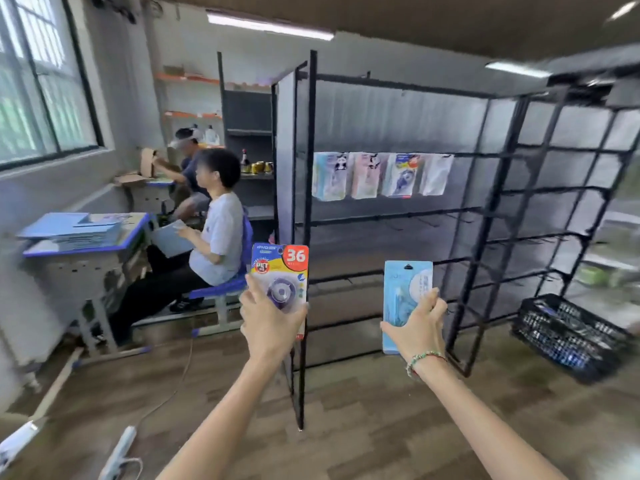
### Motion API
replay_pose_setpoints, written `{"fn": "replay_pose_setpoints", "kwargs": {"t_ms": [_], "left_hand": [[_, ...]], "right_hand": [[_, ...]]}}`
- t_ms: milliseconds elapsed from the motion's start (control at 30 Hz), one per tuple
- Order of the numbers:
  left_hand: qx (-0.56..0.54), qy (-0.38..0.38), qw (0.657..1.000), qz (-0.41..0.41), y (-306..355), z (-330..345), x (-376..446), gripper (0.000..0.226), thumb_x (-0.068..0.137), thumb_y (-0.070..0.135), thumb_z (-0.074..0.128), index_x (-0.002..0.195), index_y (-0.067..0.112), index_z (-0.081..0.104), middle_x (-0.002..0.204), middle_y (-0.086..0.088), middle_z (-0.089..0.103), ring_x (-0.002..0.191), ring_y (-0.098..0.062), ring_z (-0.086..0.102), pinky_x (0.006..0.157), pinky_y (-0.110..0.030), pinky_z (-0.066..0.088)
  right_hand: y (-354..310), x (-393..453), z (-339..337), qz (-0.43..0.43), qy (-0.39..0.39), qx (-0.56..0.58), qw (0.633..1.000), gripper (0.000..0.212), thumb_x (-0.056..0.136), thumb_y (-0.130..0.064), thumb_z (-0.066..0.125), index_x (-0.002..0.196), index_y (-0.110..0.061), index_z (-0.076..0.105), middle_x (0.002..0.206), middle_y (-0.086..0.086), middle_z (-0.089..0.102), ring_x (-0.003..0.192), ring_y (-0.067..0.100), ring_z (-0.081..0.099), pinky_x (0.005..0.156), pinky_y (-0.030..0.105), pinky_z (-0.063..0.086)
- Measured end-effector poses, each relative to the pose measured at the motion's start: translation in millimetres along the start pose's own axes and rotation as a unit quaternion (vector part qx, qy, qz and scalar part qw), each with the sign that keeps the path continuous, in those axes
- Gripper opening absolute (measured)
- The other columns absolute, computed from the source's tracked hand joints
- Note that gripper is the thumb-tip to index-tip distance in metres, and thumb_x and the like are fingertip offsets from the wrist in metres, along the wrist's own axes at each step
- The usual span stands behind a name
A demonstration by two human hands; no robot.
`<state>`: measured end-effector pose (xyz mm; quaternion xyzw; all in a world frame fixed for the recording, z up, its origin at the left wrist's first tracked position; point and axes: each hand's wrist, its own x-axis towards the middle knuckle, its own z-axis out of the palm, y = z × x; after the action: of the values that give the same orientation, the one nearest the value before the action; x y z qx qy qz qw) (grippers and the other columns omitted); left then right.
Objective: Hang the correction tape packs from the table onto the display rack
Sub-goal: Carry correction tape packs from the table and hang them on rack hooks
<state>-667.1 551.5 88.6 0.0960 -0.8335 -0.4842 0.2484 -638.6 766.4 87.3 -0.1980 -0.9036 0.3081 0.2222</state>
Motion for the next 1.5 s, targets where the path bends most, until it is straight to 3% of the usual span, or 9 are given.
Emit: {"fn": "replay_pose_setpoints", "kwargs": {"t_ms": [100, 200, 333, 600, 767, 900, 1167, 1333, 1500], "left_hand": [[-0.021, -0.041, 0.999, 0.021, 44.6, 76.1, -3.5, 0.1, 0.068, 0.044, 0.078, 0.145, 0.017, 0.019, 0.126, -0.011, 0.041, 0.118, -0.032, 0.045, 0.091, -0.049, 0.042], [-0.045, -0.073, 0.996, 0.037, 85.7, 144.2, -5.8, 0.096, 0.068, 0.044, 0.077, 0.141, 0.017, 0.021, 0.125, -0.011, 0.041, 0.117, -0.033, 0.046, 0.092, -0.051, 0.043], [-0.054, -0.122, 0.989, 0.058, 128.2, 225.2, -8.8, 0.106, 0.069, 0.045, 0.078, 0.147, 0.015, 0.013, 0.131, -0.011, 0.038, 0.123, -0.031, 0.04, 0.096, -0.055, 0.042], [-0.064, -0.189, 0.976, 0.092, 191.2, 373.0, -3.6, 0.108, 0.068, 0.041, 0.08, 0.148, 0.016, 0.012, 0.134, -0.011, 0.035, 0.125, -0.033, 0.038, 0.097, -0.055, 0.041], [-0.074, -0.203, 0.971, 0.102, 227.2, 461.1, 15.7, 0.105, 0.067, 0.043, 0.08, 0.146, 0.014, 0.016, 0.133, -0.012, 0.036, 0.121, -0.034, 0.04, 0.095, -0.056, 0.042], [-0.087, -0.195, 0.971, 0.109, 262.2, 523.9, 40.5, 0.096, 0.066, 0.044, 0.079, 0.138, 0.014, 0.025, 0.127, -0.011, 0.041, 0.115, -0.033, 0.044, 0.091, -0.057, 0.044], [-0.078, -0.17, 0.977, 0.108, 318.1, 625.7, 86.8, 0.095, 0.065, 0.044, 0.077, 0.138, 0.012, 0.025, 0.129, -0.011, 0.04, 0.117, -0.032, 0.042, 0.092, -0.056, 0.044], [-0.058, -0.139, 0.981, 0.119, 353.5, 682.0, 108.4, 0.102, 0.072, 0.045, 0.077, 0.147, 0.014, 0.016, 0.135, -0.011, 0.036, 0.123, -0.032, 0.039, 0.098, -0.051, 0.04], [-0.057, -0.083, 0.989, 0.107, 392.0, 738.9, 128.5, 0.107, 0.072, 0.044, 0.078, 0.15, 0.013, 0.011, 0.136, -0.012, 0.035, 0.125, -0.032, 0.038, 0.095, -0.05, 0.039]], "right_hand": [[50.0, 54.2, -37.5, 0.029, 0.029, -0.016, 0.999, 0.117, 0.075, -0.036, 0.077, 0.149, 0.001, -0.006, 0.144, 0.016, 0.016, 0.128, 0.036, 0.032, 0.095, 0.042, 0.04], [90.3, 100.4, -70.4, 0.052, 0.059, -0.023, 0.997, 0.117, 0.075, -0.034, 0.078, 0.148, 0.002, -0.006, 0.144, 0.016, 0.016, 0.128, 0.035, 0.032, 0.093, 0.042, 0.04], [139.4, 150.9, -99.7, 0.075, 0.092, -0.044, 0.992, 0.116, 0.075, -0.033, 0.078, 0.148, 0.002, -0.005, 0.142, 0.016, 0.017, 0.126, 0.036, 0.032, 0.091, 0.043, 0.042], [223.1, 250.1, -125.2, 0.127, 0.133, -0.053, 0.982, 0.116, 0.075, -0.033, 0.078, 0.149, -0.002, -0.008, 0.146, 0.014, 0.012, 0.13, 0.035, 0.029, 0.092, 0.044, 0.043], [261.4, 324.8, -132.5, 0.135, 0.143, -0.071, 0.978, 0.115, 0.077, -0.033, 0.077, 0.149, -0.002, -0.007, 0.144, 0.013, 0.014, 0.129, 0.035, 0.03, 0.085, 0.044, 0.046], [279.1, 393.8, -138.5, 0.126, 0.144, -0.084, 0.978, 0.113, 0.077, -0.035, 0.076, 0.148, -0.003, -0.005, 0.146, 0.013, 0.014, 0.13, 0.035, 0.03, 0.087, 0.043, 0.045], [317.1, 517.5, -136.4, 0.096, 0.125, -0.057, 0.986, 0.112, 0.075, -0.036, 0.077, 0.149, -0.004, -0.001, 0.145, 0.012, 0.016, 0.131, 0.033, 0.03, 0.093, 0.042, 0.043], [349.9, 596.9, -136.5, 0.064, 0.102, -0.059, 0.991, 0.11, 0.074, -0.036, 0.078, 0.148, -0.003, 0.004, 0.143, 0.012, 0.018, 0.127, 0.032, 0.035, 0.09, 0.043, 0.046], [381.4, 683.4, -145.6, 0.011, 0.075, -0.044, 0.996, 0.115, 0.076, -0.035, 0.077, 0.149, -0.003, -0.005, 0.147, 0.011, 0.013, 0.129, 0.032, 0.031, 0.097, 0.041, 0.041]]}}
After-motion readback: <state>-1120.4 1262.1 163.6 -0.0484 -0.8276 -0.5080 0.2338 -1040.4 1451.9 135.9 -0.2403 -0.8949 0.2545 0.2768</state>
